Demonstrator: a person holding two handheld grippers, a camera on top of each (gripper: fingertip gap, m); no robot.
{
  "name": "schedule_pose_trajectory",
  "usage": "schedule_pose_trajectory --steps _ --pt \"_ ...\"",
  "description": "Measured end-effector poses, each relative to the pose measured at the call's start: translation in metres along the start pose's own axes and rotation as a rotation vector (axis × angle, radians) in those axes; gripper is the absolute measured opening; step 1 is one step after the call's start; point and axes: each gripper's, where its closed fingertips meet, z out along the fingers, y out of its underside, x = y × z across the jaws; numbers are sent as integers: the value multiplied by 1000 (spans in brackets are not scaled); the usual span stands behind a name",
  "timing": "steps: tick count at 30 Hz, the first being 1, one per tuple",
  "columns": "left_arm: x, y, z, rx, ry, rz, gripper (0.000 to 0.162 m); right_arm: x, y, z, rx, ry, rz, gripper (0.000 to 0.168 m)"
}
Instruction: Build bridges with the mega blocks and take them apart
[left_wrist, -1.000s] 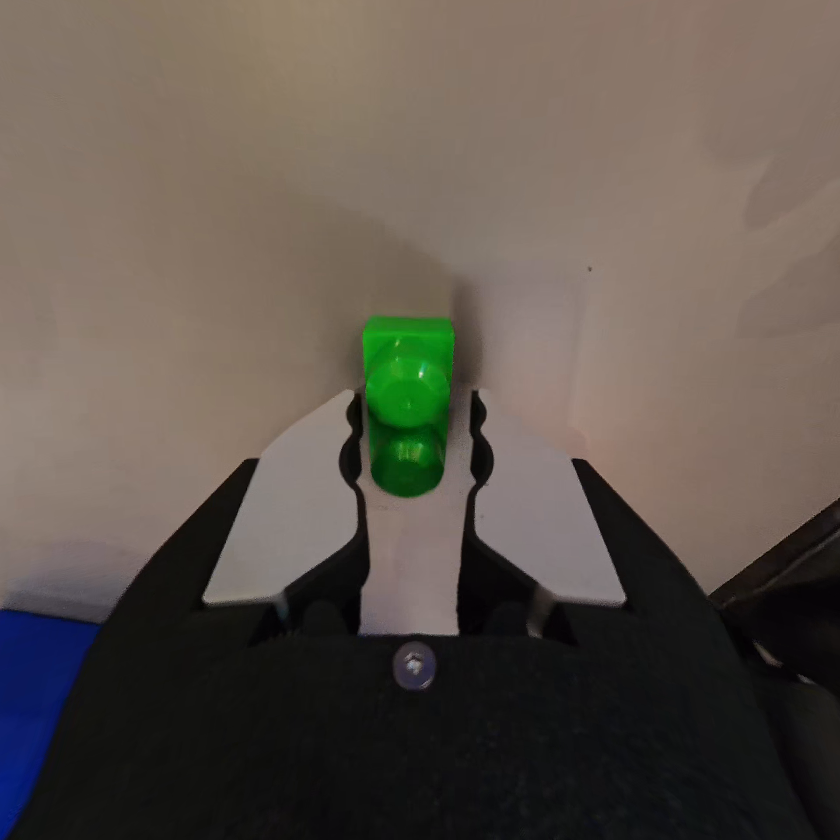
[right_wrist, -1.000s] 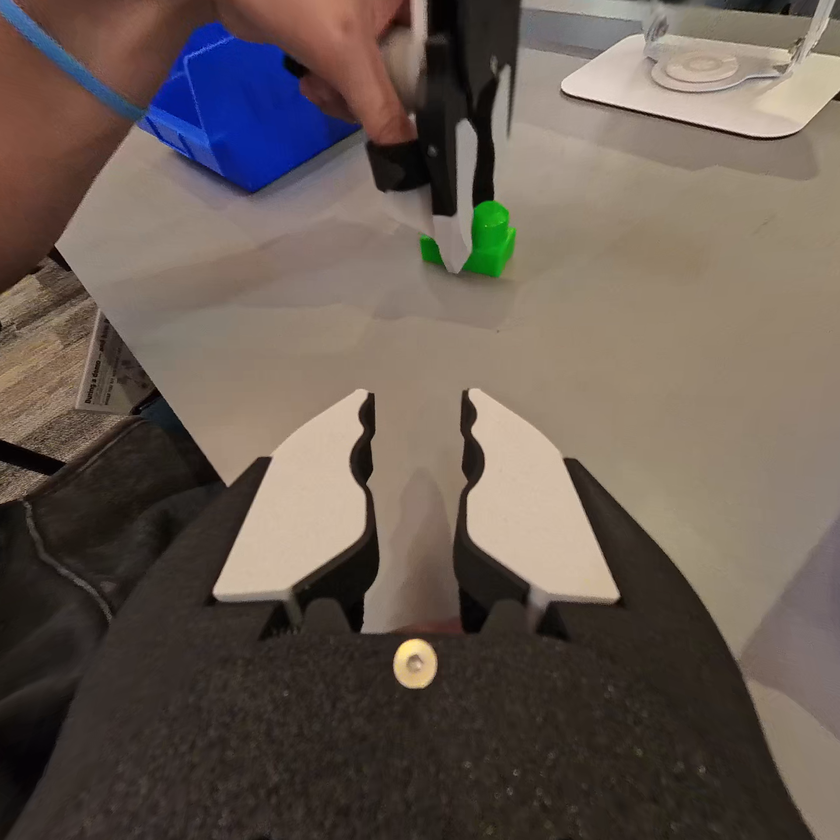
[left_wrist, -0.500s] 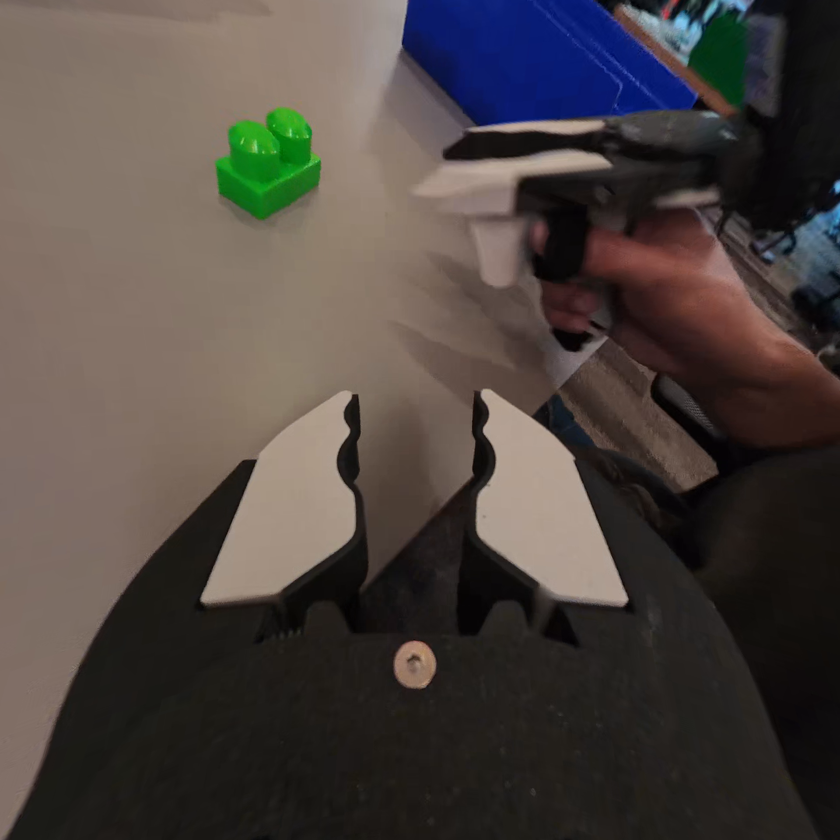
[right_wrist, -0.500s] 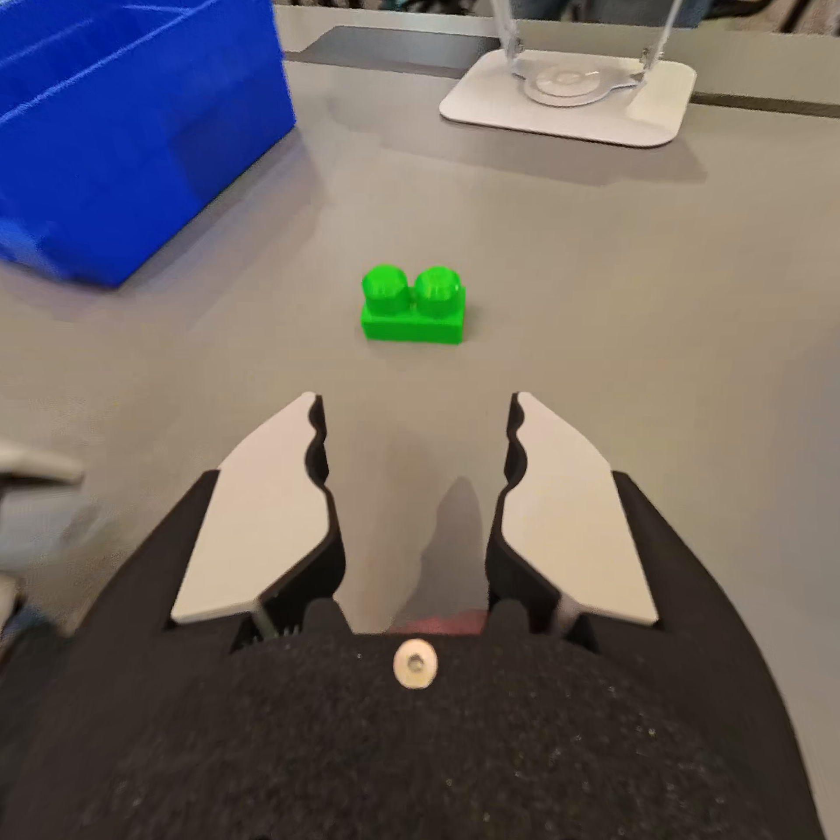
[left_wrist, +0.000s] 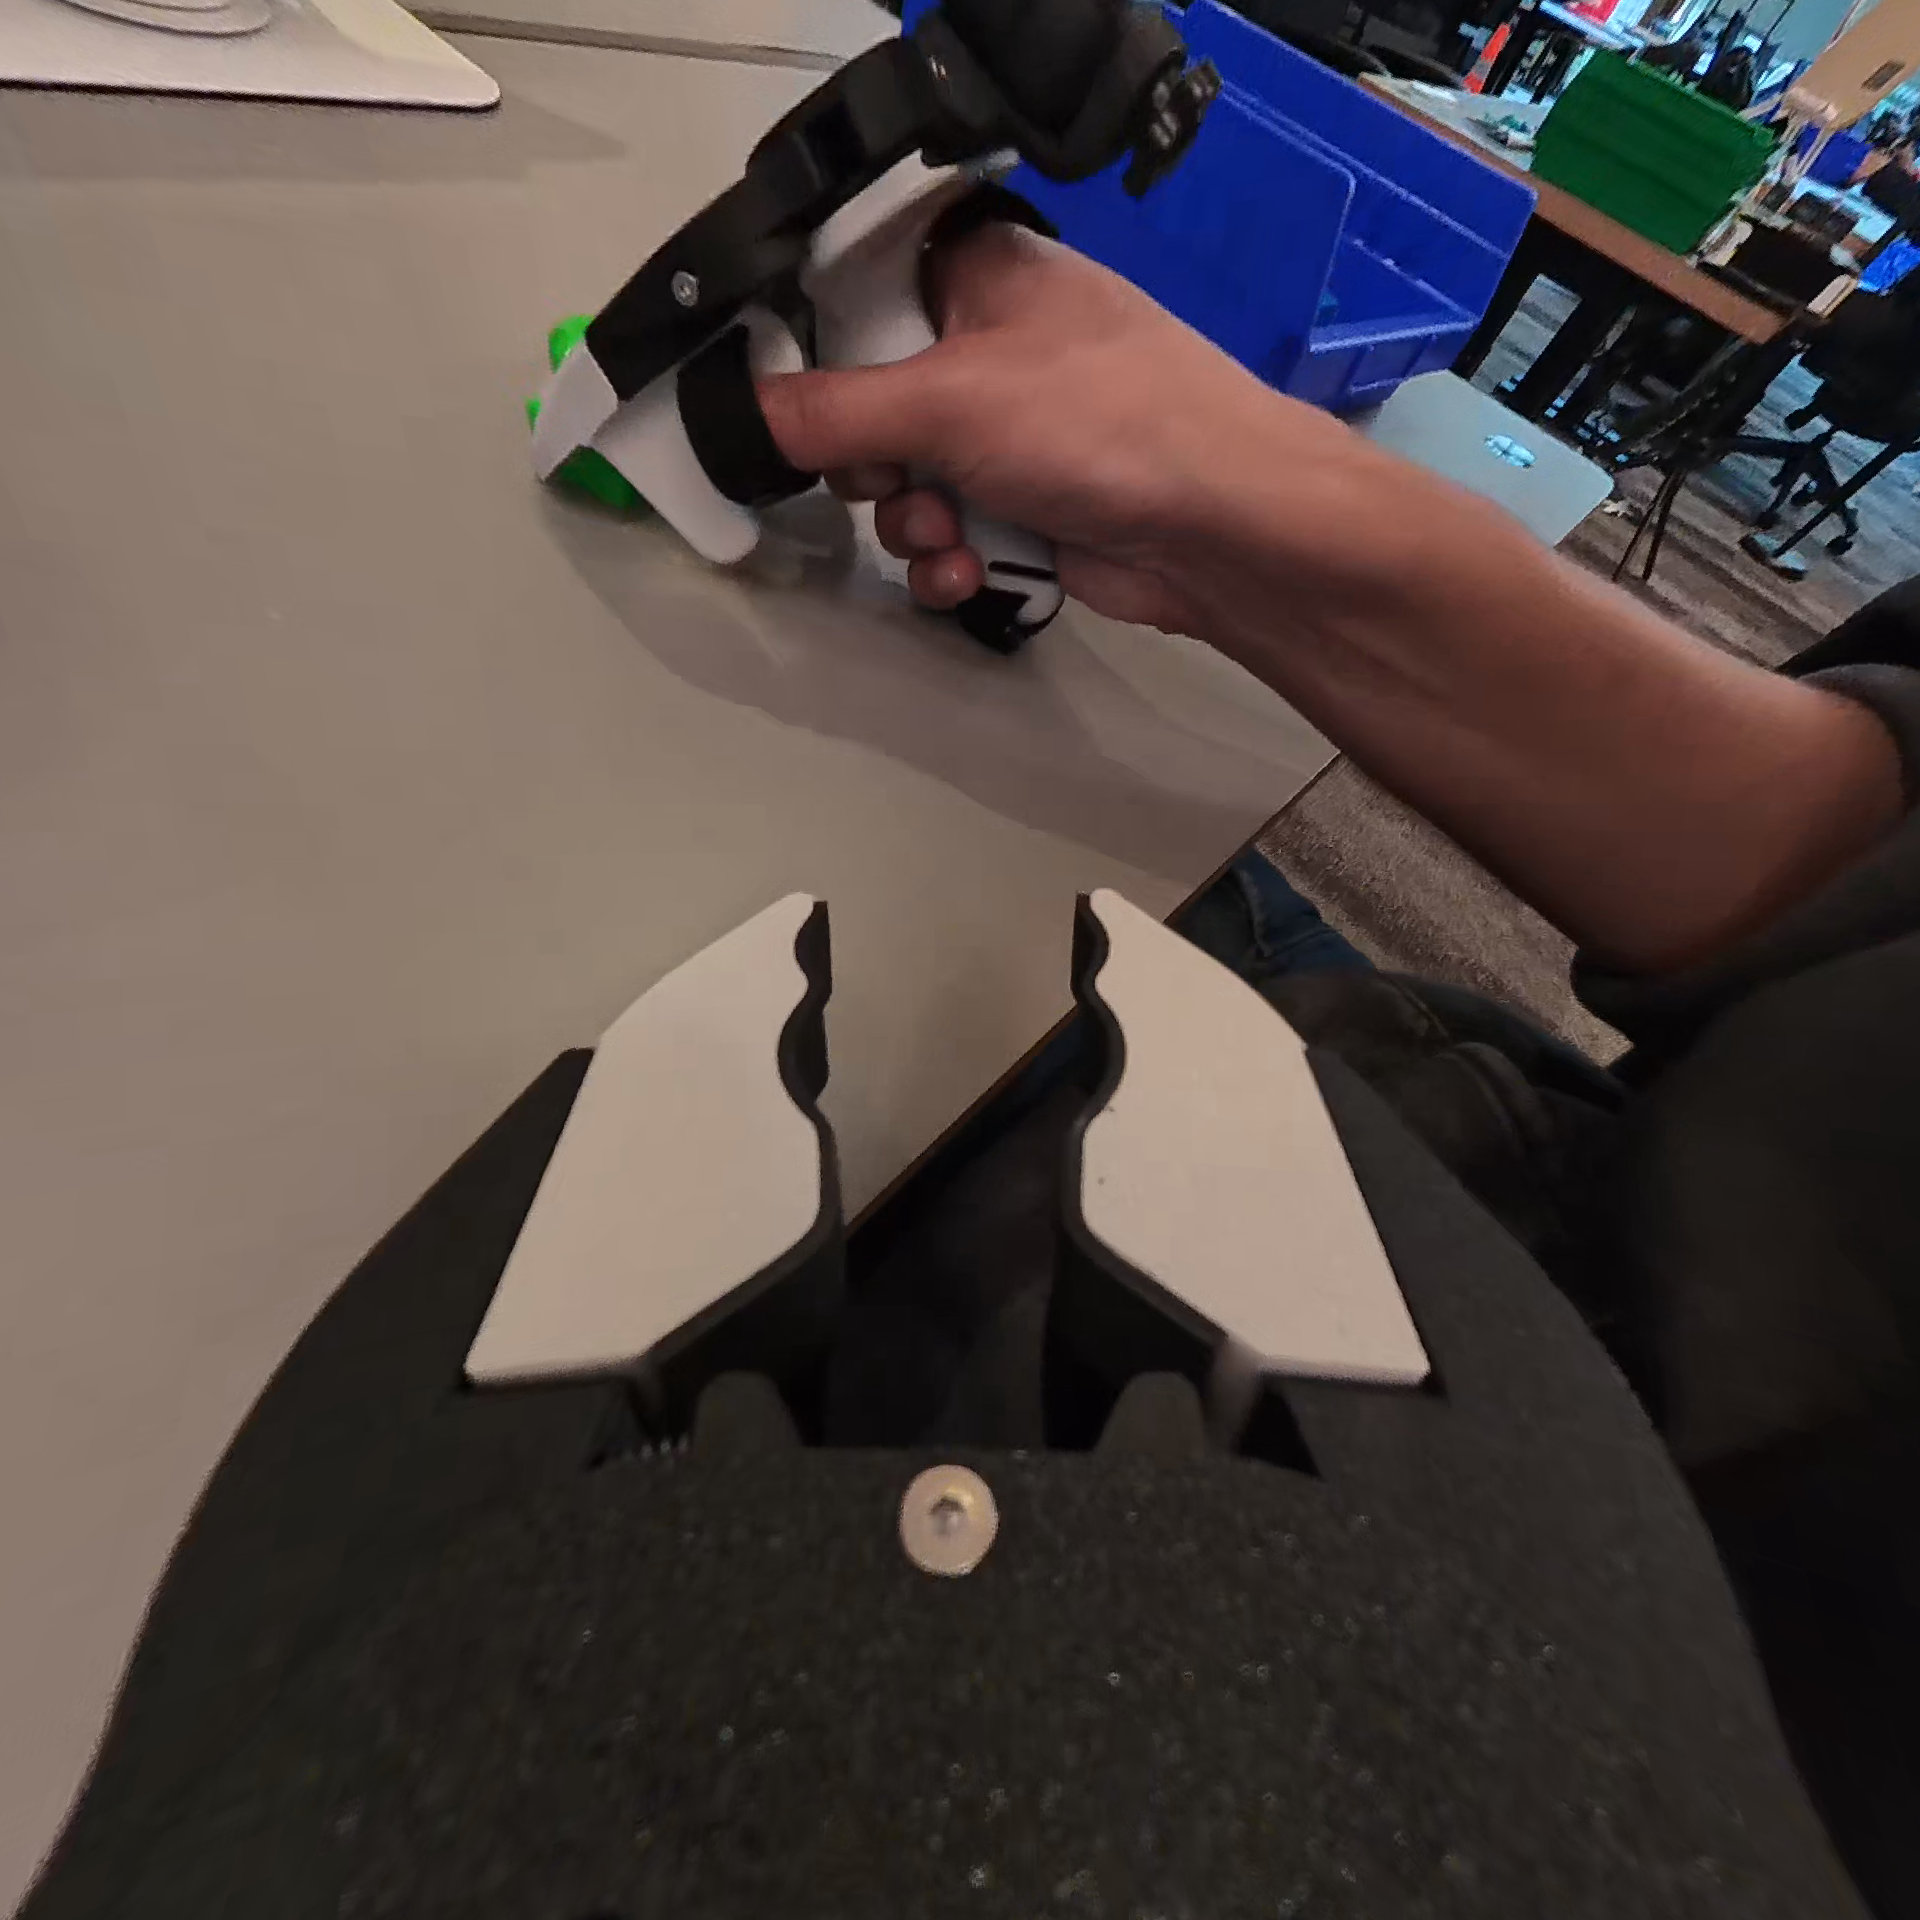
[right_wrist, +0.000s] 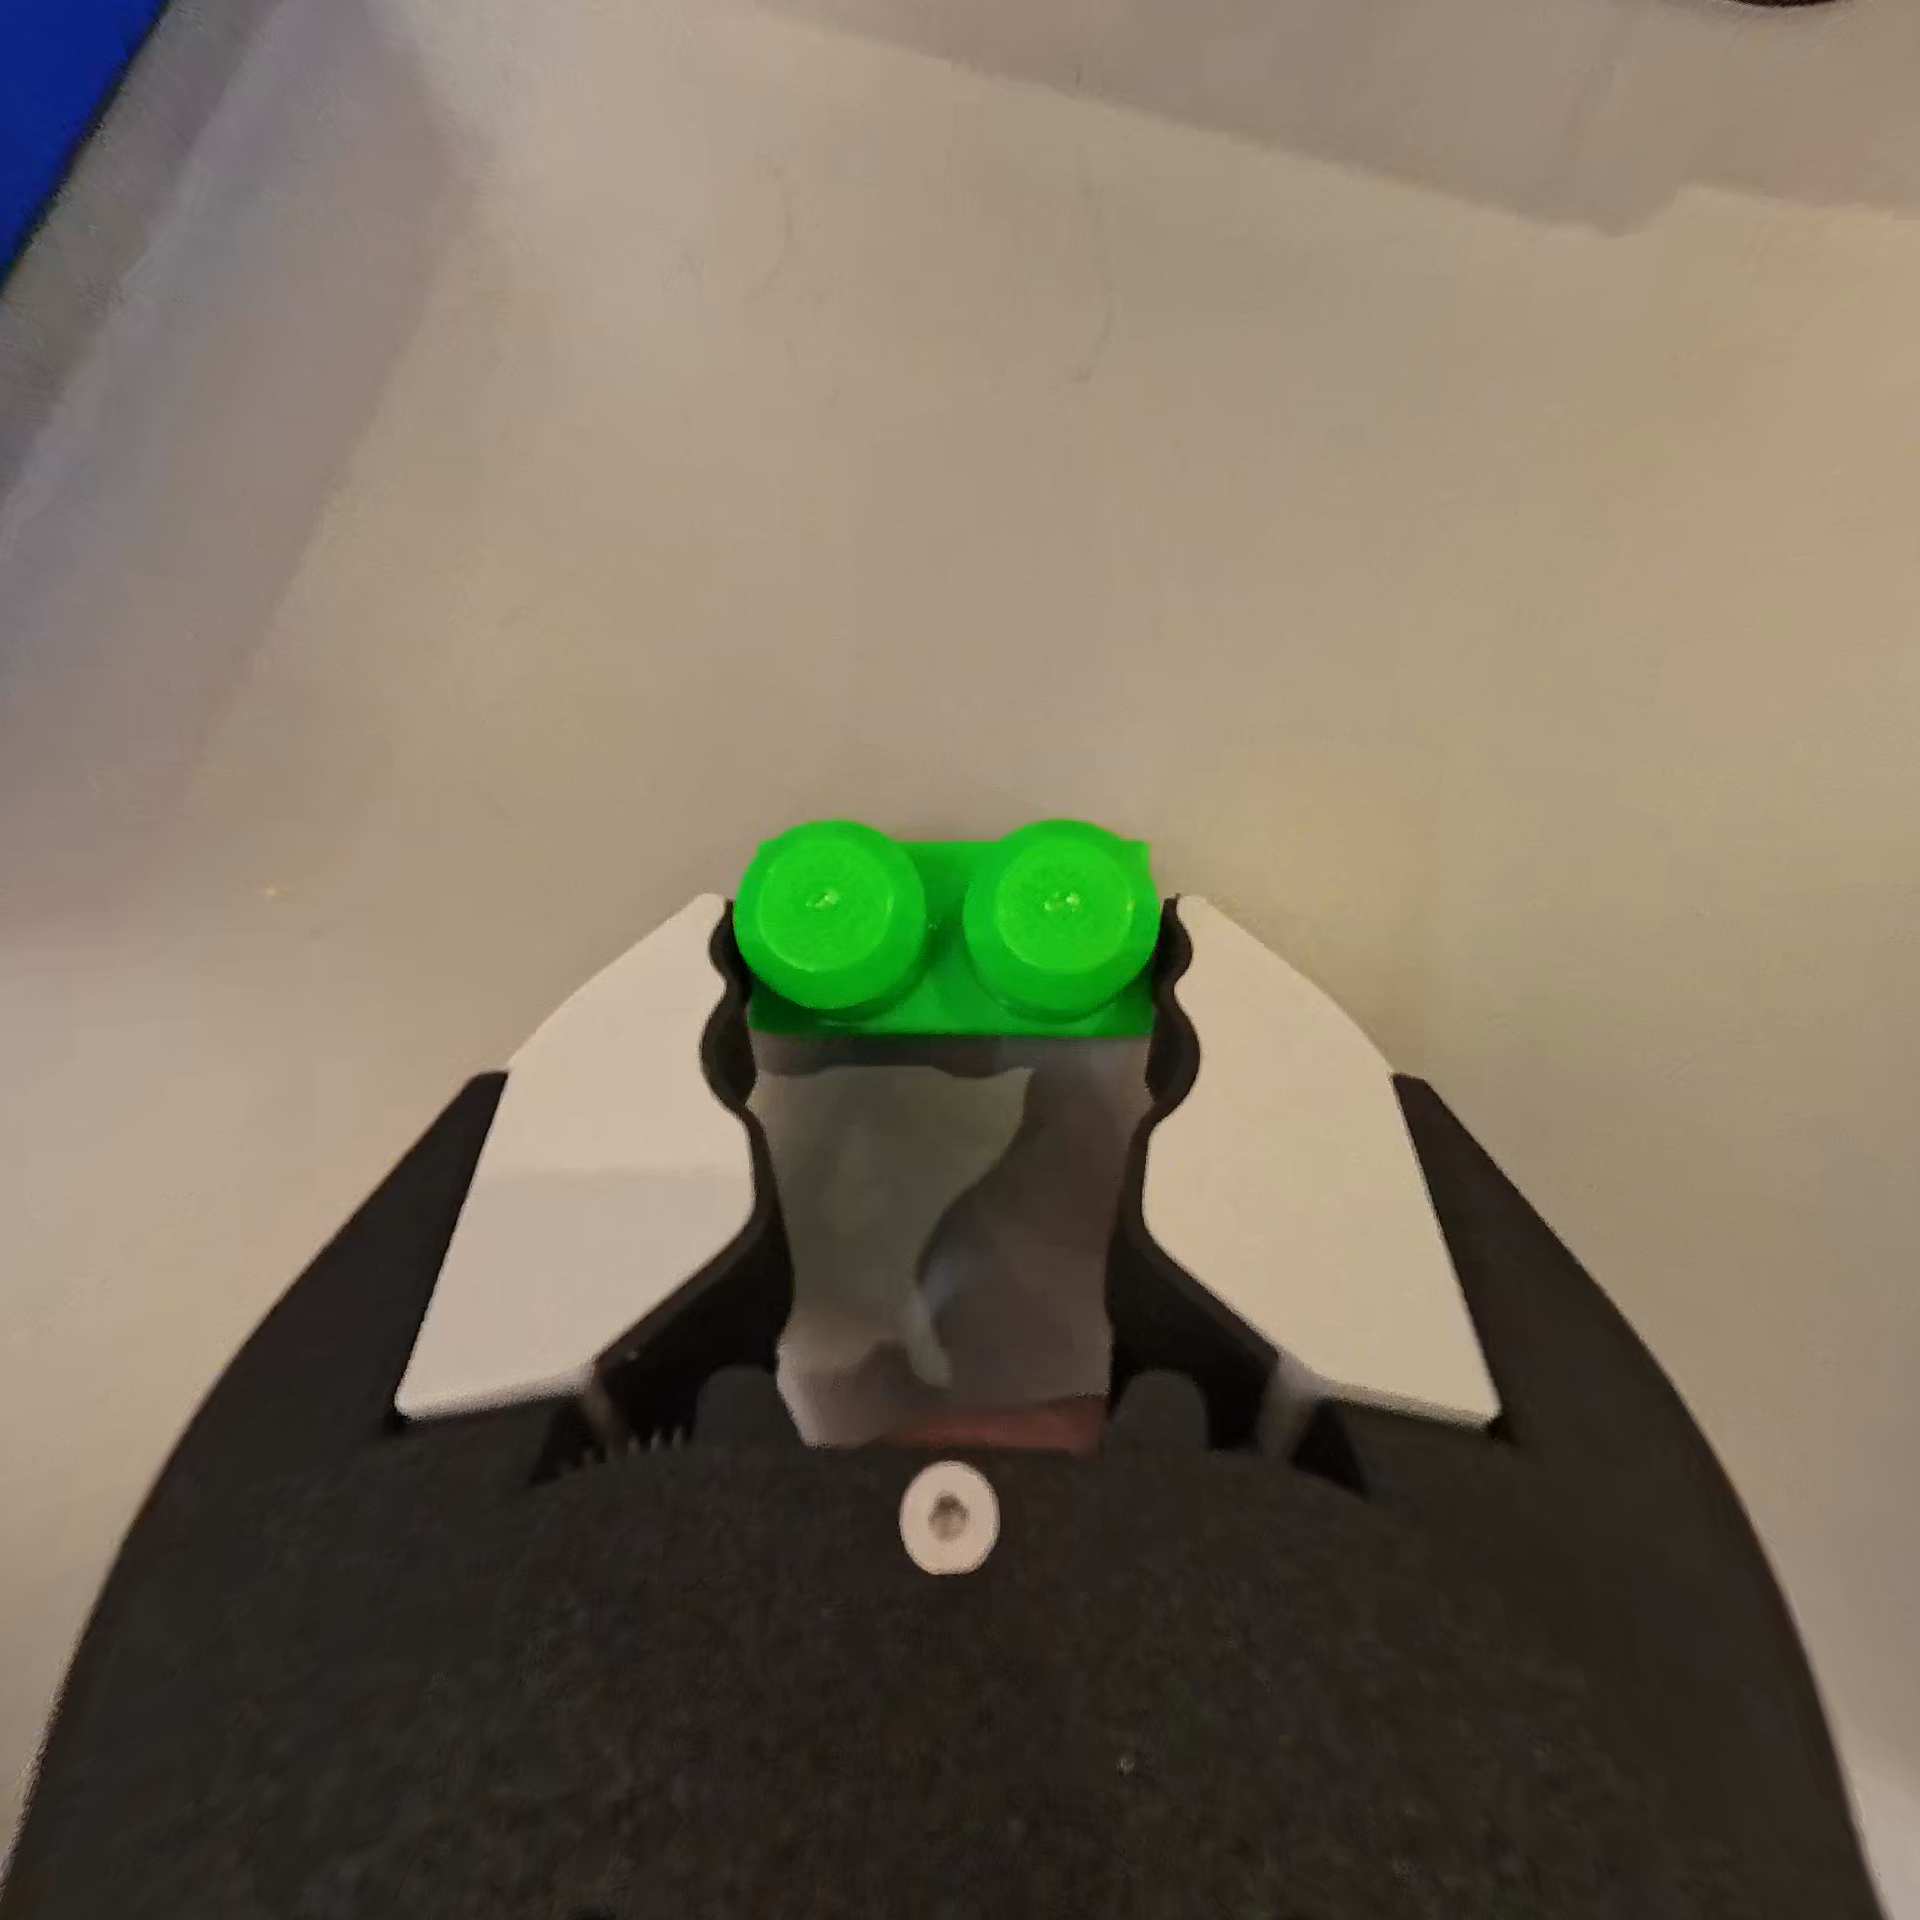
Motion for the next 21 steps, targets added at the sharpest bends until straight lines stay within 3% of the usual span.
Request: schedule_pose_trajectory --steps 10,17,21 --pt "-10 -6 -1 38 18 -53 42 49 -33 -92 268 206 -197 75" --pt "-7 -21 -7 111 46 -51 41 135 -25 -160 308 366 -150 75" --pt "-2 -19 -7 94 51 -14 41 225 -14 -236 354 521 -134 74"
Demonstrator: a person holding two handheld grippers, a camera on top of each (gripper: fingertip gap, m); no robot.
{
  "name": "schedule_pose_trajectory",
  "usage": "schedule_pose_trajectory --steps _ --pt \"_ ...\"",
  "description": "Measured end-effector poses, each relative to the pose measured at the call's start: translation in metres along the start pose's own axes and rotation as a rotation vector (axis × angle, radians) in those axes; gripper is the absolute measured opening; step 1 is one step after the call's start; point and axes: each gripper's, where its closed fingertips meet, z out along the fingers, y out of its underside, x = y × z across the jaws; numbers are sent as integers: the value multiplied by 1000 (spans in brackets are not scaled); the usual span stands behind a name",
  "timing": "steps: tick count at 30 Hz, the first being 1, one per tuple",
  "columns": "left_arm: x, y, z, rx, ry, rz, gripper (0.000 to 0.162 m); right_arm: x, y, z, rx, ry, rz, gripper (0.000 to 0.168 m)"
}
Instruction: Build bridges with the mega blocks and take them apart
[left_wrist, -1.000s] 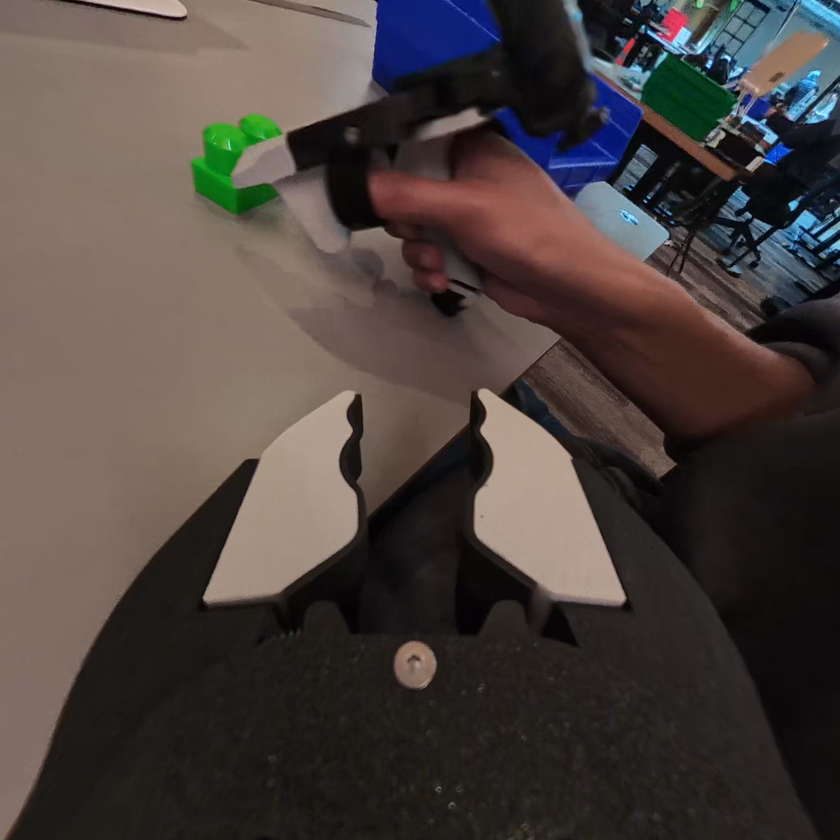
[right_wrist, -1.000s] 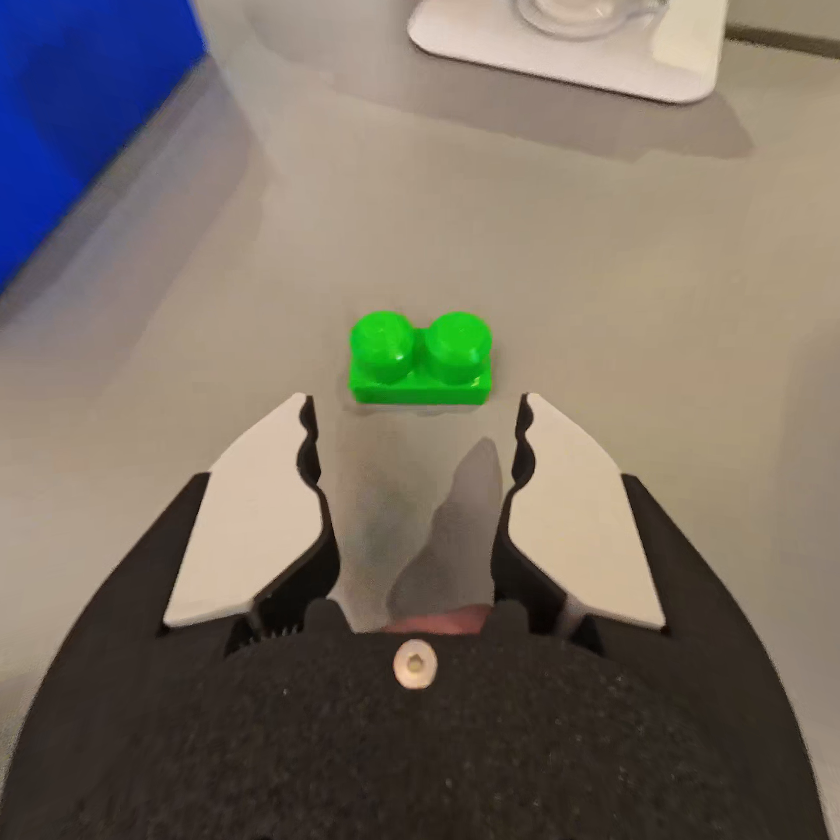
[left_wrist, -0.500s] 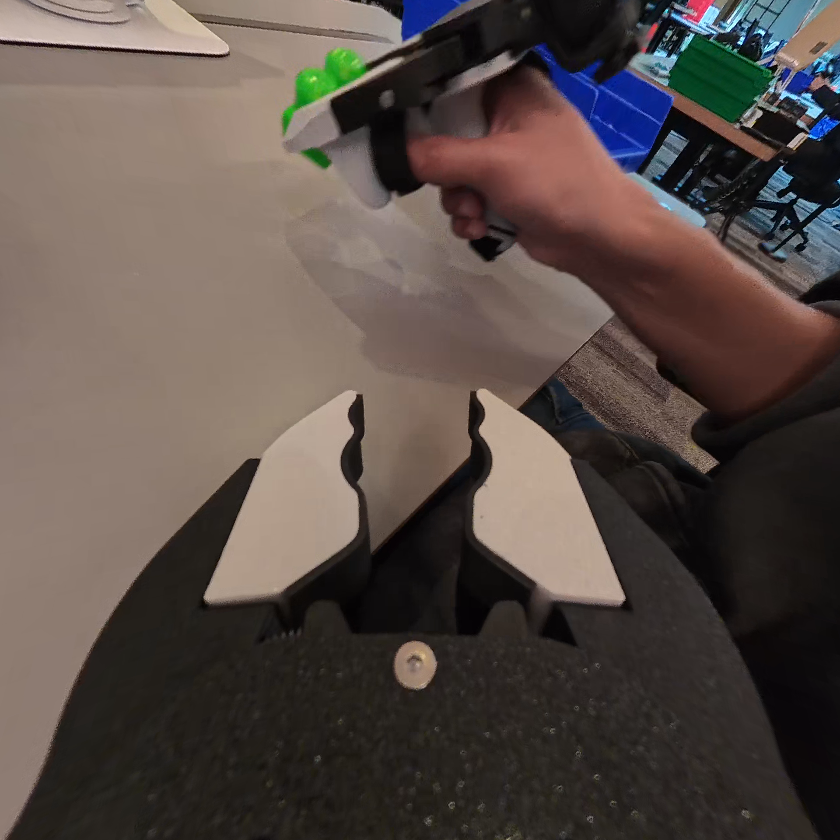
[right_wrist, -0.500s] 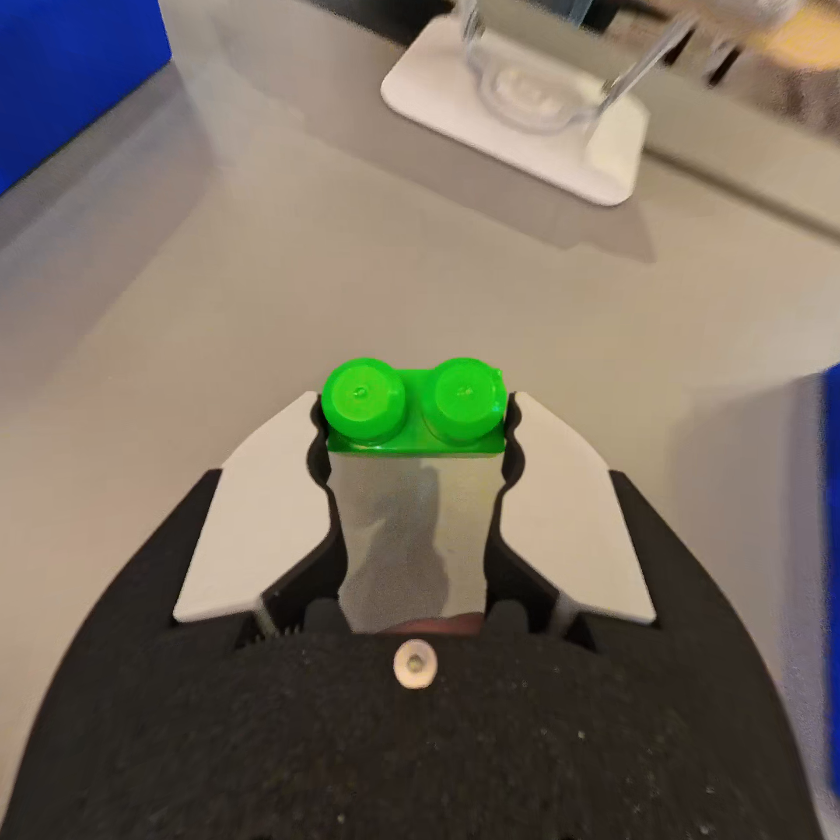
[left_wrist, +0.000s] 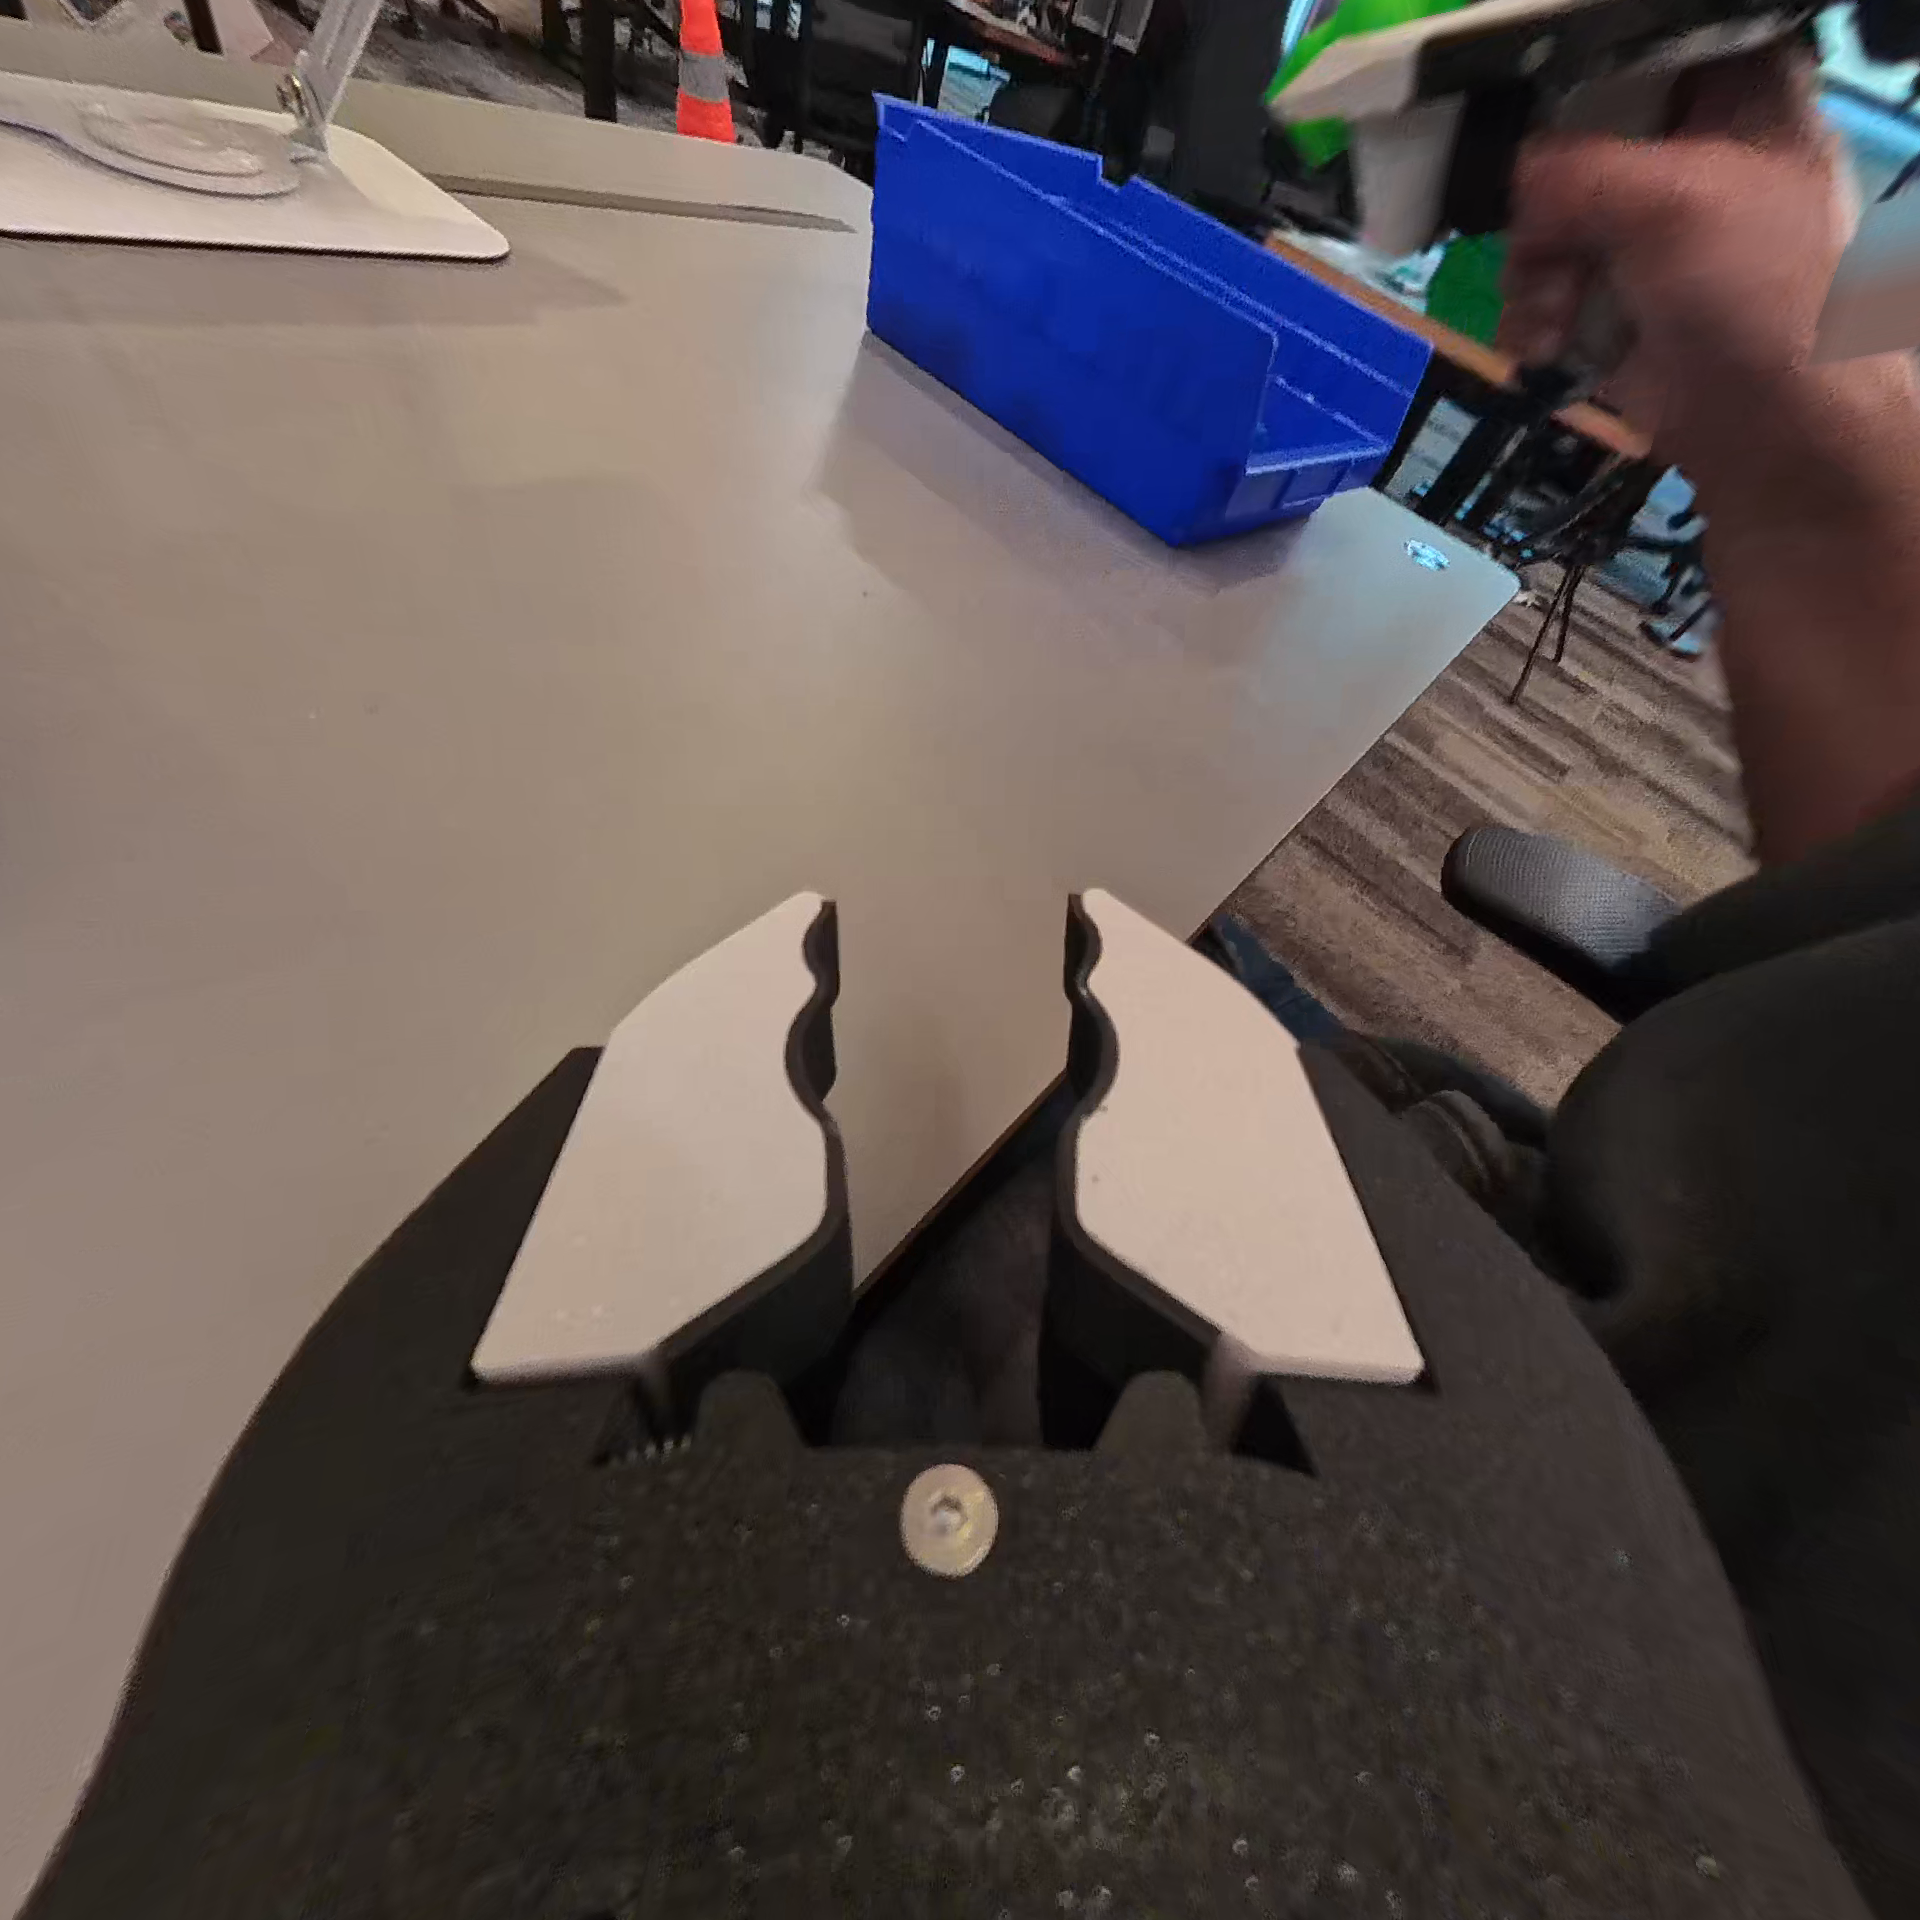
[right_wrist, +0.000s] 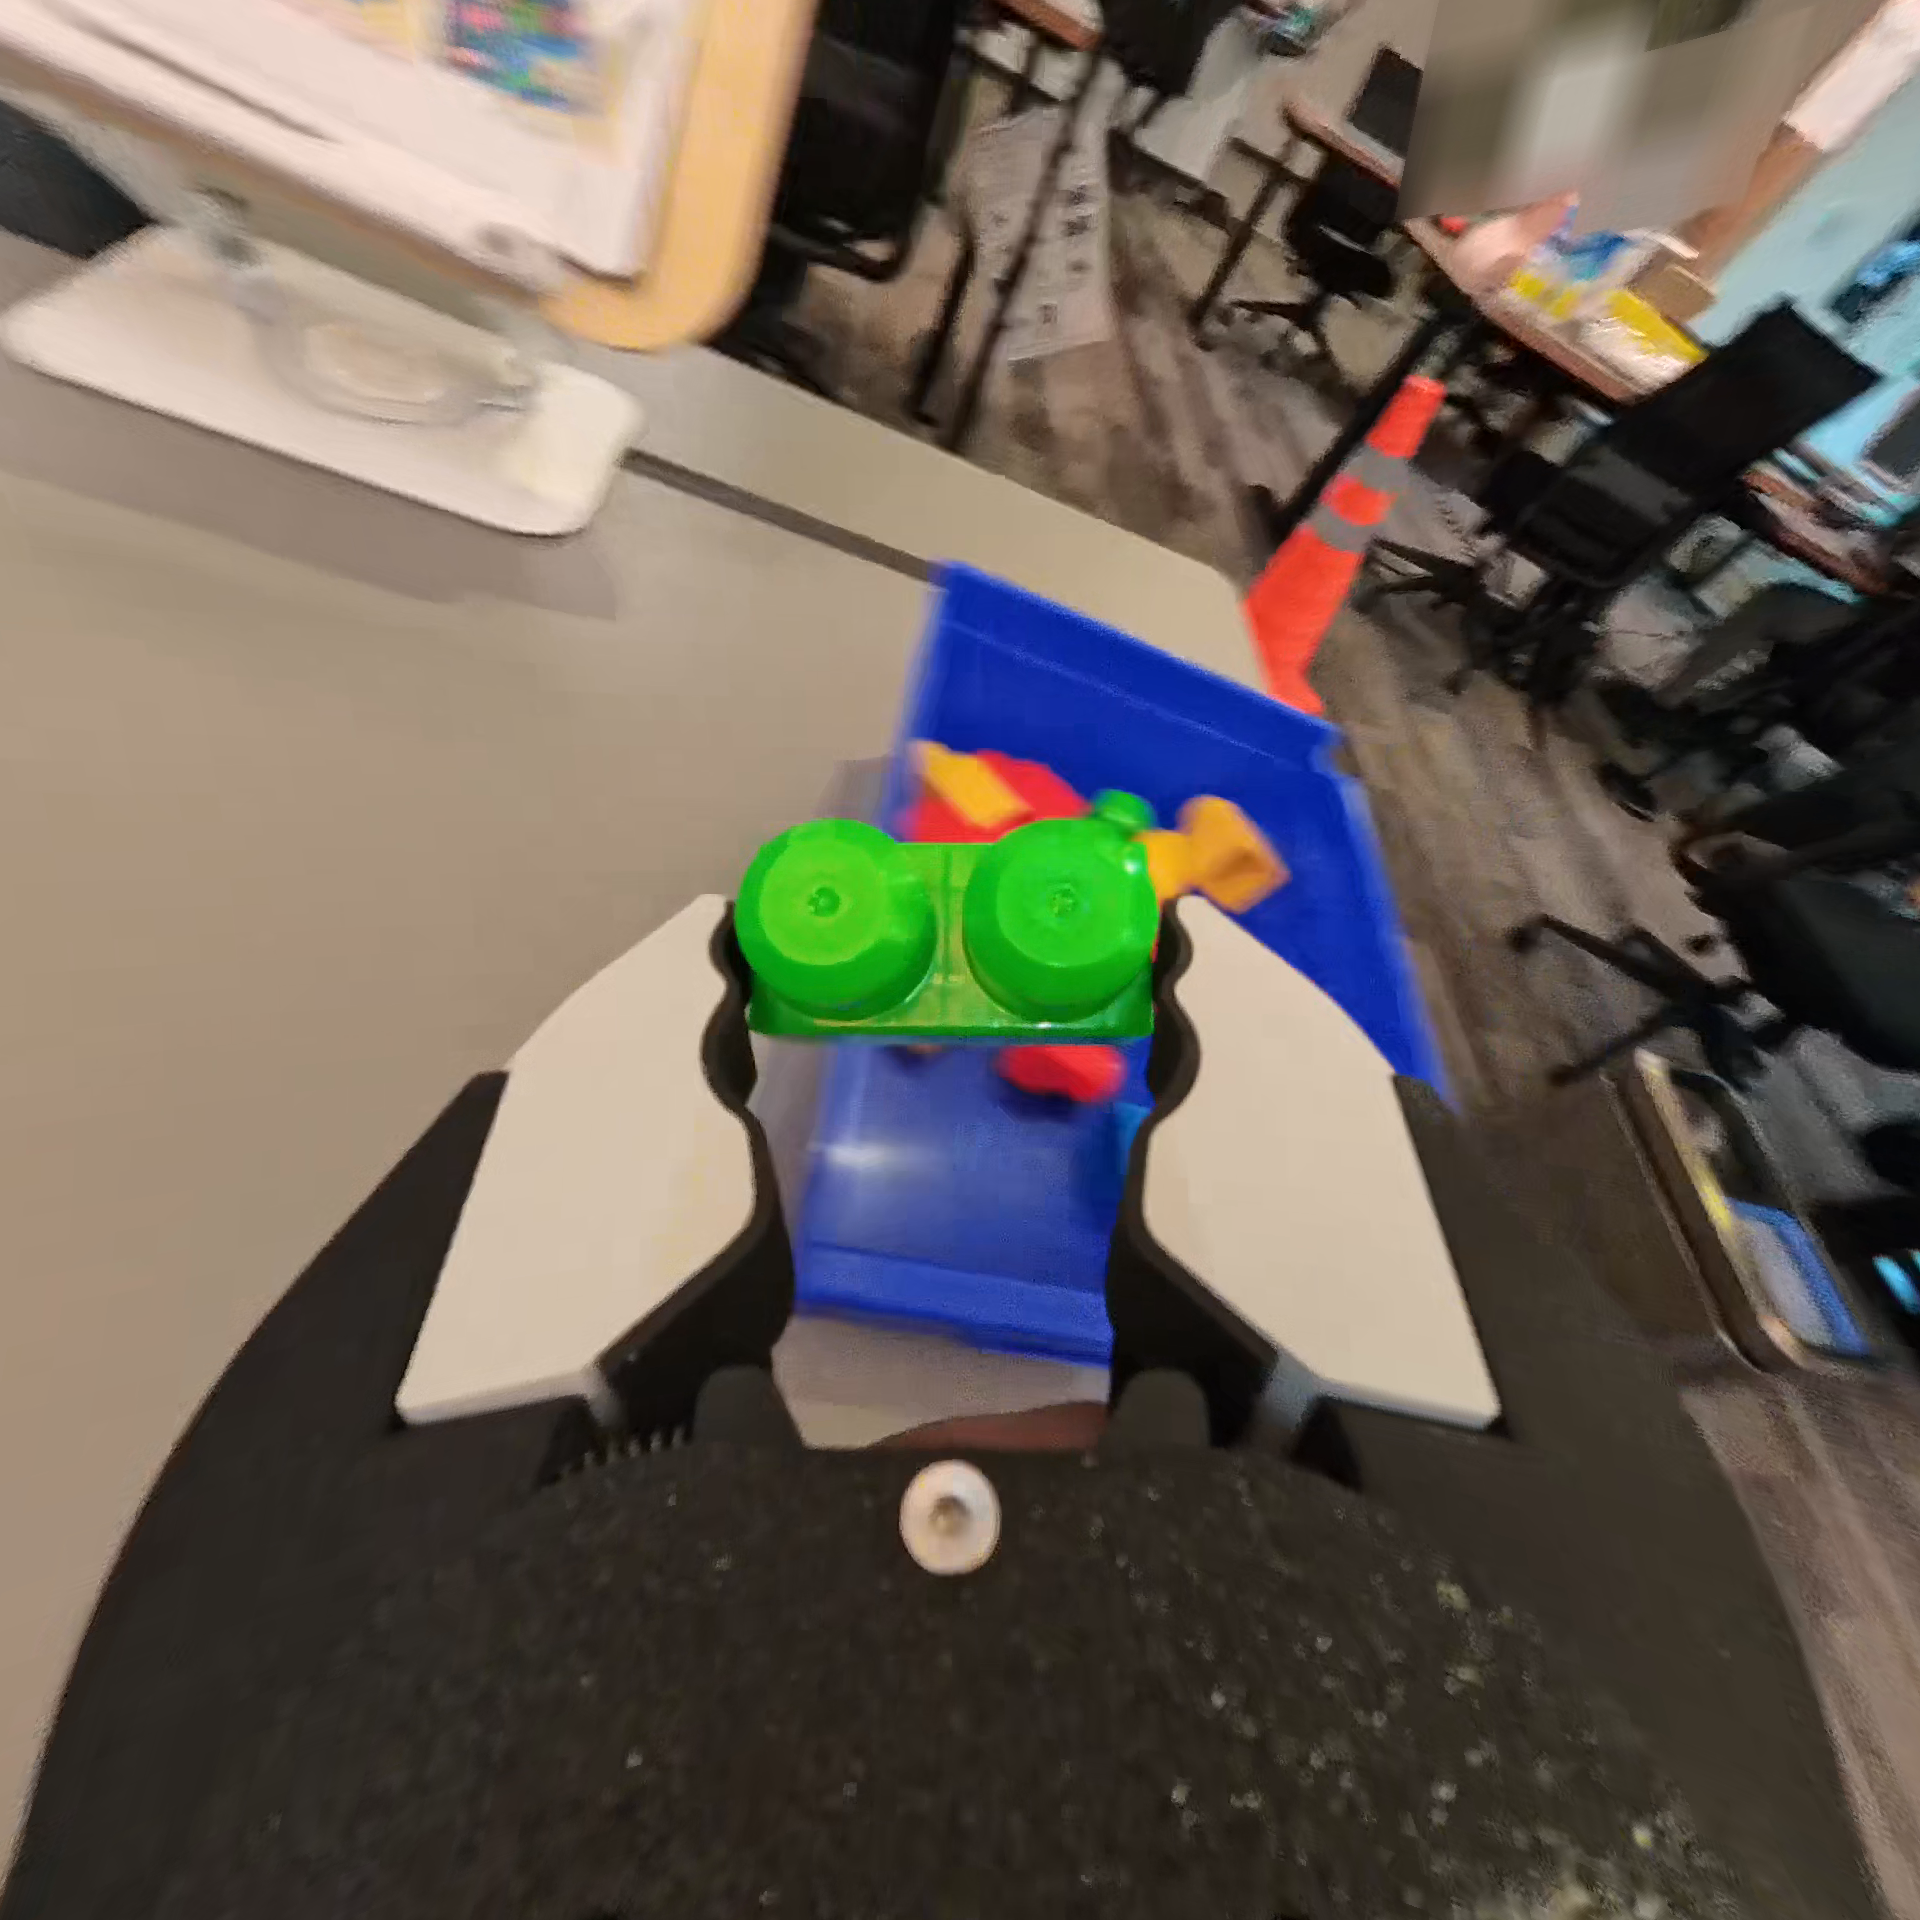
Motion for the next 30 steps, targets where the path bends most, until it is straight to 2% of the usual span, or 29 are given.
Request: schedule_pose_trajectory --steps 2,3,5,8,13,16,19,21,26,28,30 --pt "0 1 -1 -11 -18 39 41 62 19 0 -70 37 45 74" --pt "0 0 -1 -13 -27 60 41 80 36 4 -168 3 78 75" --pt "1 0 1 -16 -33 86 41 87 63 14 -315 -146 135 74" --pt "6 3 9 -36 2 73 41 63 87 31 -474 -367 137 74" --pt "12 5 15 -58 37 76 41 10 117 66 -636 -613 -120 75" --pt "12 6 15 -65 31 99 41 -1 136 73 -675 -740 -319 74" --pt "11 9 14 -72 28 99 42 -1 142 85 -696 -812 -367 66" --pt "10 10 14 -73 32 86 42 -4 147 90 -740 -856 -359 68" --pt "8 14 12 -80 27 69 42 -1 144 96 -726 -791 -389 77" --pt "6 14 10 -79 12 77 42 12 125 89 -647 -692 -384 80" --pt "4 15 9 -79 -1 81 42 29 92 73 -479 -558 -376 78"
